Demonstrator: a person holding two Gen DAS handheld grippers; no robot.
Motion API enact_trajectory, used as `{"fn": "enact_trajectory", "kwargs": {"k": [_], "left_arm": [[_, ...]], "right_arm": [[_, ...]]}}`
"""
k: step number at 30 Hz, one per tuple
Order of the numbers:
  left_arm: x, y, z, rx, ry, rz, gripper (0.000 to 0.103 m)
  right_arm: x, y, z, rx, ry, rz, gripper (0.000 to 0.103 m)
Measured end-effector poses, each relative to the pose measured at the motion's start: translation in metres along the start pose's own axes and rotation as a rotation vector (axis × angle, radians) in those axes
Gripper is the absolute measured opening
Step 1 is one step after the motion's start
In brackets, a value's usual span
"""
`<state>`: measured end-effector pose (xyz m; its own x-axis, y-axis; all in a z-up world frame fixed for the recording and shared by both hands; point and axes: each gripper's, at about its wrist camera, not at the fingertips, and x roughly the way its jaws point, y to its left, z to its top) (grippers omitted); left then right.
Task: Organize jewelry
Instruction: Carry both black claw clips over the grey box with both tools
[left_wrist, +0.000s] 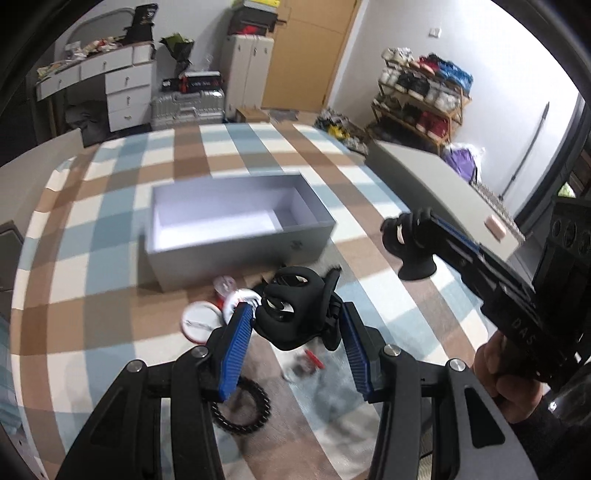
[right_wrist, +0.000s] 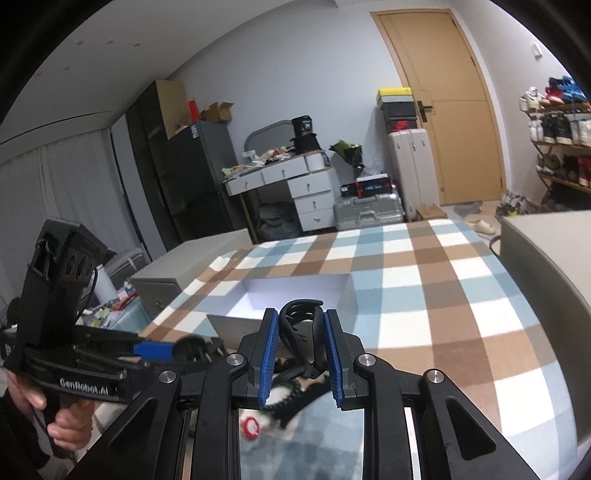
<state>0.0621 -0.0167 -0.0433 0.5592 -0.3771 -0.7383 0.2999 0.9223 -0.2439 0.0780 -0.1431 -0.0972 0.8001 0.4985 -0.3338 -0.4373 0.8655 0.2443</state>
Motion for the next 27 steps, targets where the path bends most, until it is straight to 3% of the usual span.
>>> {"fn": "enact_trajectory", "kwargs": {"k": [10, 18, 27], "left_arm": [[0.004, 0.029, 0.035, -0.015, -0.090, 0.028, 0.043], [0.023, 0.051, 0.056, -0.057, -0.076, -0.008, 0.043], [0.054, 0.075, 0.065, -0.109, -0.009, -0.045, 0.043]], "right_arm": [[0.043, 0.002, 0.036, 0.005, 0.019, 0.093, 0.024], [0.095, -0.001, 0.048, 0.005, 0.108, 0.143, 0.024], [0.137, -0.007, 0.047, 0.018, 0.197, 0.173, 0.024]]}}
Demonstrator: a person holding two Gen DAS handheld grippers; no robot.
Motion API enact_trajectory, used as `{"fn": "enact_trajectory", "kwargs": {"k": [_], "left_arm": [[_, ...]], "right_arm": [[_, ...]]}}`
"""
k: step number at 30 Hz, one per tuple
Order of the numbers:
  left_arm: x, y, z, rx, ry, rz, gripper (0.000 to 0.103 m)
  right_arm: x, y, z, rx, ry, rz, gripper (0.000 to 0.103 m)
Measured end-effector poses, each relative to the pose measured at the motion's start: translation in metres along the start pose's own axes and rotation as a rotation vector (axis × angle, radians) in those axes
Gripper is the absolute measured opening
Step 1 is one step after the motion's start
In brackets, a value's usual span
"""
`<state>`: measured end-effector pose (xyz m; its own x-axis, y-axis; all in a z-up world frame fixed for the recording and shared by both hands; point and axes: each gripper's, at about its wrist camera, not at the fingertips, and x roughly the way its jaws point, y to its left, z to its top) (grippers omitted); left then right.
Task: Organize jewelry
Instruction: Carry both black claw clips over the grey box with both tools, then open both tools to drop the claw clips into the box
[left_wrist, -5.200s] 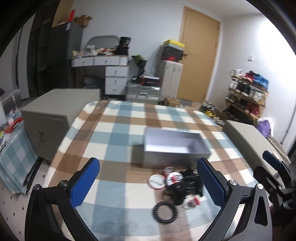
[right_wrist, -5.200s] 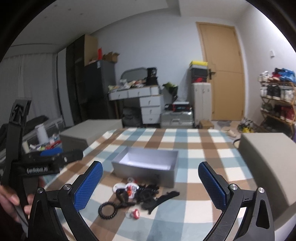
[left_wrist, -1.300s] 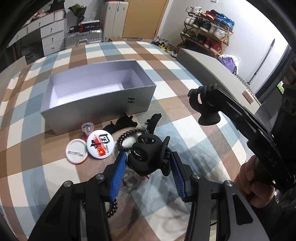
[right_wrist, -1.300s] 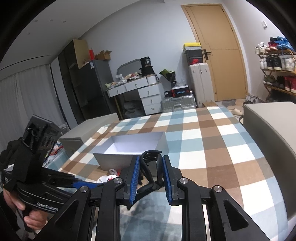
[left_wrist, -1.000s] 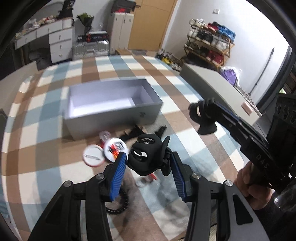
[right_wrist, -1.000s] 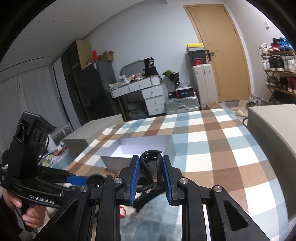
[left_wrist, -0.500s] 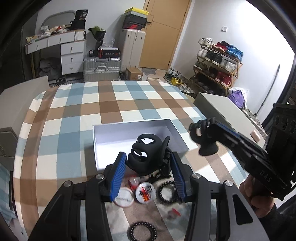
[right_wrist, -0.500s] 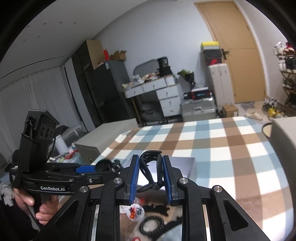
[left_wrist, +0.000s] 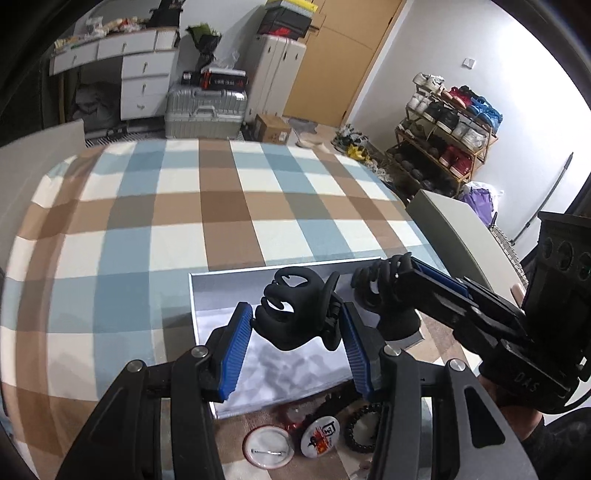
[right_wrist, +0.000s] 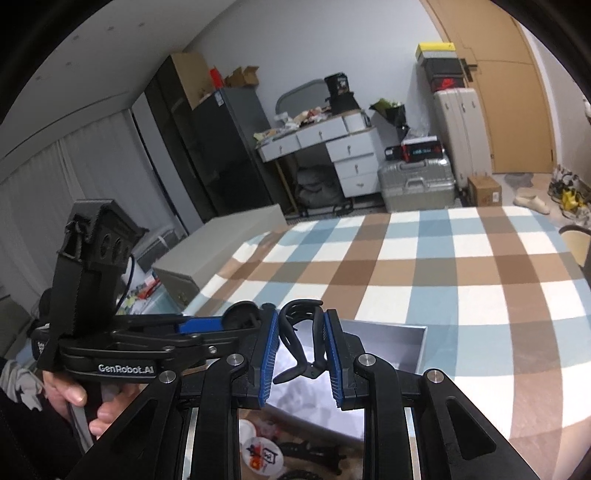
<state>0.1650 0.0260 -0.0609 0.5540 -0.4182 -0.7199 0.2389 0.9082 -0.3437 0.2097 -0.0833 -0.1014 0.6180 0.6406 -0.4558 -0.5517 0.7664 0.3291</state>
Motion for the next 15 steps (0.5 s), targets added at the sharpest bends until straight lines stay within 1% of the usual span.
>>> {"fn": "enact_trajectory", "kwargs": {"k": [3, 8, 14, 15], "left_arm": [[0.006, 0.002, -0.001, -0.006, 0.020, -0.006, 0.043], [0.013, 0.009, -0.001, -0.026, 0.050, -0.016, 0.043], [0.014, 0.010, 0.000, -0.016, 0.049, -0.032, 0.043], [0.013, 0.009, -0.001, -0.011, 0.055, -0.029, 0.043]], "right_arm": [[0.008, -0.003, -0.002, 0.009, 0.026, 0.007, 0.024], [0.021, -0.003, -0.005, -0.001, 0.076, -0.009, 0.024], [0.031, -0.005, -0.005, 0.007, 0.093, -0.033, 0.026], [0.032, -0.006, -0.005, 0.016, 0.095, -0.034, 0.028]]}}
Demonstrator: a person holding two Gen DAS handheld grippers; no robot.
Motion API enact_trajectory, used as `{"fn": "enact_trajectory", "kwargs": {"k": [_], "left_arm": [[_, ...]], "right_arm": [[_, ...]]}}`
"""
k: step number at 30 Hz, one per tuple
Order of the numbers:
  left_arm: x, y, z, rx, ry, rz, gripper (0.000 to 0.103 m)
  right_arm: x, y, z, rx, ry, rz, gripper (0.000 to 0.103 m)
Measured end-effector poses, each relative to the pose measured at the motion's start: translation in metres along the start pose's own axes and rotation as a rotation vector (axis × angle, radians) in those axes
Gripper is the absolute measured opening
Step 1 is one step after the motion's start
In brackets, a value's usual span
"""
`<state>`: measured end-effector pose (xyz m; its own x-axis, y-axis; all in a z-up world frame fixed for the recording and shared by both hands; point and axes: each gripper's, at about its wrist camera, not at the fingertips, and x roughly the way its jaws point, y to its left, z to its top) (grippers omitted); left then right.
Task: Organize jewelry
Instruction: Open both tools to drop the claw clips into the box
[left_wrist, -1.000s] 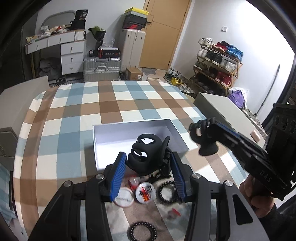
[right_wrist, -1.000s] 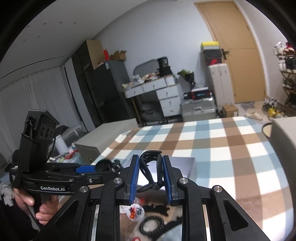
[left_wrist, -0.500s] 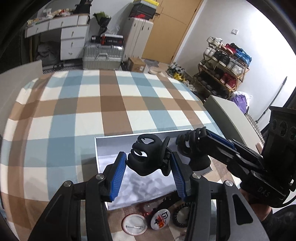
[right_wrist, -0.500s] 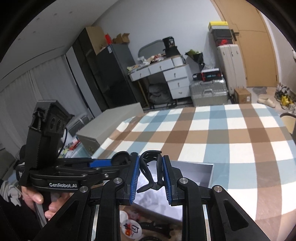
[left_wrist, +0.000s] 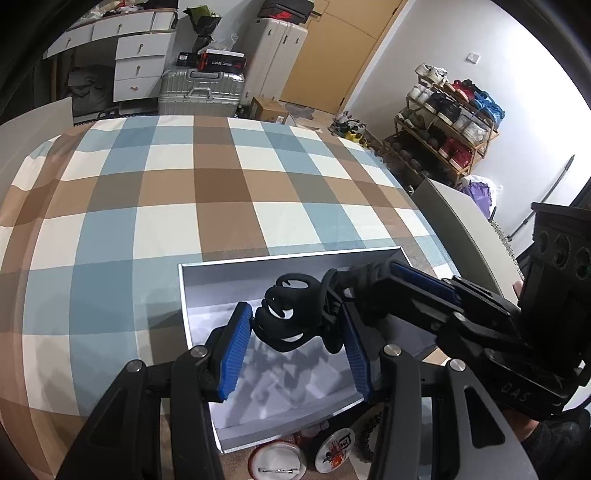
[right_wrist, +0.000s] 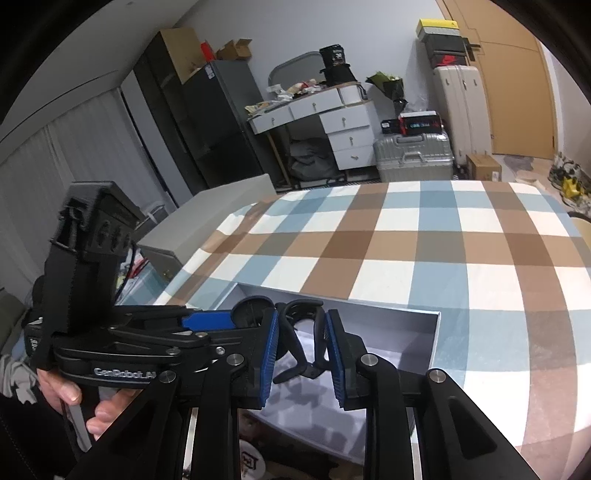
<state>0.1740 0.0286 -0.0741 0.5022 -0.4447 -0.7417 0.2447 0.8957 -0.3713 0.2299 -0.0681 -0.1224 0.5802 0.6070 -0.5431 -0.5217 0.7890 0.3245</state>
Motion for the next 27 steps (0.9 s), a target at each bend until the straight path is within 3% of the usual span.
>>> {"fn": "enact_trajectory", "kwargs": {"k": [2, 5, 7, 9, 11, 13, 15, 19, 22, 24, 27], "left_arm": [[0.000, 0.000, 0.000, 0.003, 0.004, -0.007, 0.044], [-0.004, 0.000, -0.001, -0.007, 0.000, -0.032, 0.045], [-0.006, 0.001, -0.002, -0.011, -0.004, -0.030, 0.052], [-0.009, 0.000, -0.003, -0.012, -0.013, -0.022, 0.057], [-0.014, -0.002, -0.004, -0.003, -0.027, -0.012, 0.058], [-0.017, -0.006, -0.006, 0.010, -0.034, 0.020, 0.065], [-0.022, -0.009, -0.008, 0.021, -0.052, 0.051, 0.069], [-0.036, -0.015, -0.011, 0.042, -0.110, 0.098, 0.071], [-0.047, -0.018, -0.014, 0.040, -0.163, 0.158, 0.084], [-0.051, -0.020, -0.014, 0.041, -0.185, 0.183, 0.084], [-0.060, -0.022, -0.018, 0.034, -0.221, 0.203, 0.084]], "right_arm": [[0.001, -0.004, 0.000, 0.025, 0.002, 0.009, 0.036], [-0.005, -0.006, -0.001, 0.037, -0.015, 0.003, 0.038], [-0.011, -0.005, -0.001, 0.037, -0.032, -0.008, 0.040], [-0.018, -0.004, -0.001, 0.040, -0.052, -0.019, 0.049], [-0.029, -0.003, -0.002, 0.039, -0.085, -0.031, 0.053], [-0.037, -0.002, -0.002, 0.040, -0.108, -0.039, 0.061], [-0.044, 0.001, -0.003, 0.039, -0.132, -0.047, 0.079], [-0.064, 0.010, -0.007, 0.014, -0.191, -0.044, 0.084], [-0.080, 0.020, -0.010, -0.014, -0.239, -0.043, 0.092], [-0.091, 0.027, -0.012, -0.037, -0.273, -0.047, 0.103], [-0.109, 0.037, -0.017, -0.068, -0.333, -0.035, 0.103]]}}
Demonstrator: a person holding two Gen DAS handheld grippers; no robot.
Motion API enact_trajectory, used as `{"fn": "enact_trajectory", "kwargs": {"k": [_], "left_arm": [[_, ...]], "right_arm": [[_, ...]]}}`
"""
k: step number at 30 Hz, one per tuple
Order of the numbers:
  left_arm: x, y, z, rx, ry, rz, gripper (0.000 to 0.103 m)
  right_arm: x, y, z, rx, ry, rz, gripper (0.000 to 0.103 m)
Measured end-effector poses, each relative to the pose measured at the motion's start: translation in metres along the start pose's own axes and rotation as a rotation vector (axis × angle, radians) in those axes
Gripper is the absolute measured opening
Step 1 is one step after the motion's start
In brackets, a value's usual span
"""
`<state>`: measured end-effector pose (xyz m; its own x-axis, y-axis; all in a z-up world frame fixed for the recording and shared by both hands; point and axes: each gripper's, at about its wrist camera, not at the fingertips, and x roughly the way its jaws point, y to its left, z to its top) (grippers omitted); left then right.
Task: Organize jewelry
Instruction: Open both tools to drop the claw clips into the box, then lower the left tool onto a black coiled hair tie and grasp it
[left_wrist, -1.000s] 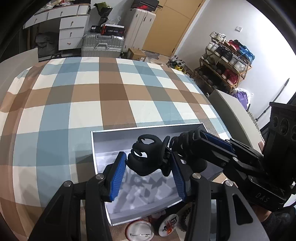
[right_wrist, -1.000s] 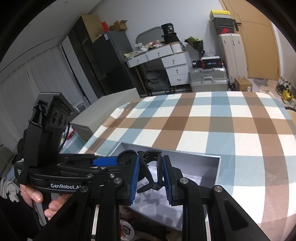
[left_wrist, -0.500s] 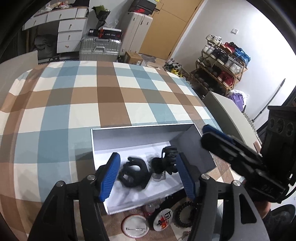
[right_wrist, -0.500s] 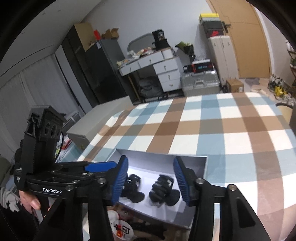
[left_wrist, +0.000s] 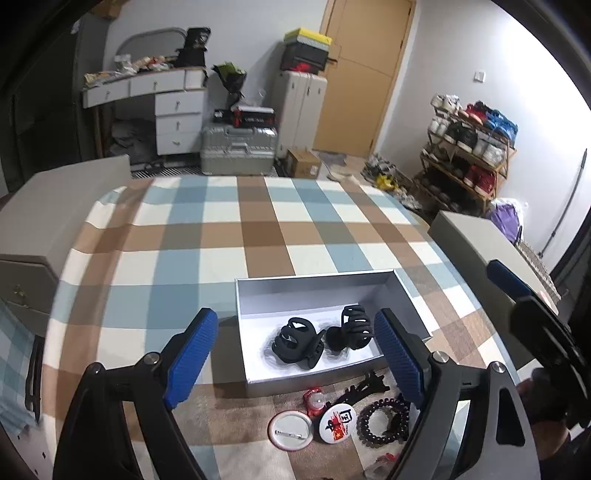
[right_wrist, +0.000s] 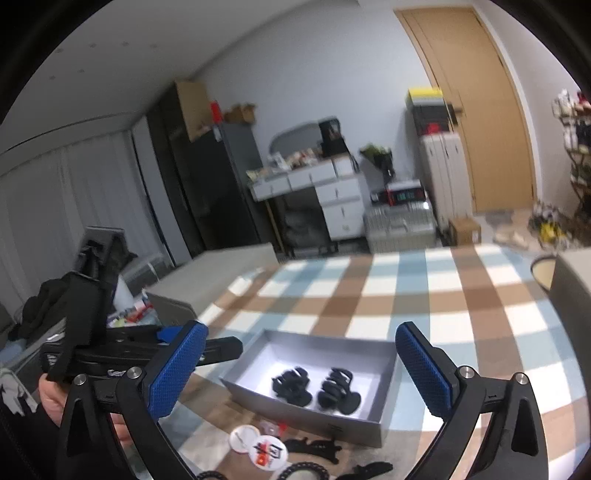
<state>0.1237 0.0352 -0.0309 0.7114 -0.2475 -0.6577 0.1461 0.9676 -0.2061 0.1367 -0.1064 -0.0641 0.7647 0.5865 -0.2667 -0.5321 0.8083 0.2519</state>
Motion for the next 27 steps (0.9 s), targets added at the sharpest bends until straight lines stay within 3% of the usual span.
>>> {"fn": "enact_trajectory", "kwargs": {"k": [5, 9, 16, 23, 27], "left_arm": [[-0.019, -0.003, -0.006, -0.002, -0.064, 0.050, 0.089], [-0.034, -0.007, -0.014, 0.002, -0.112, 0.074, 0.101], [-0.054, -0.015, -0.033, 0.046, -0.164, 0.109, 0.102], [-0.055, -0.010, -0.063, 0.039, -0.123, 0.097, 0.102], [-0.047, -0.012, -0.081, 0.055, -0.043, 0.099, 0.102]], "right_arm": [[-0.017, 0.016, -0.002, -0.034, -0.025, -0.002, 0.103], [-0.026, 0.023, -0.010, -0.044, -0.025, -0.010, 0.103], [-0.043, 0.032, -0.027, -0.045, -0.002, -0.080, 0.103], [-0.068, 0.042, -0.045, -0.077, -0.020, -0.170, 0.103], [-0.073, 0.044, -0.056, -0.079, 0.006, -0.172, 0.103]]}}
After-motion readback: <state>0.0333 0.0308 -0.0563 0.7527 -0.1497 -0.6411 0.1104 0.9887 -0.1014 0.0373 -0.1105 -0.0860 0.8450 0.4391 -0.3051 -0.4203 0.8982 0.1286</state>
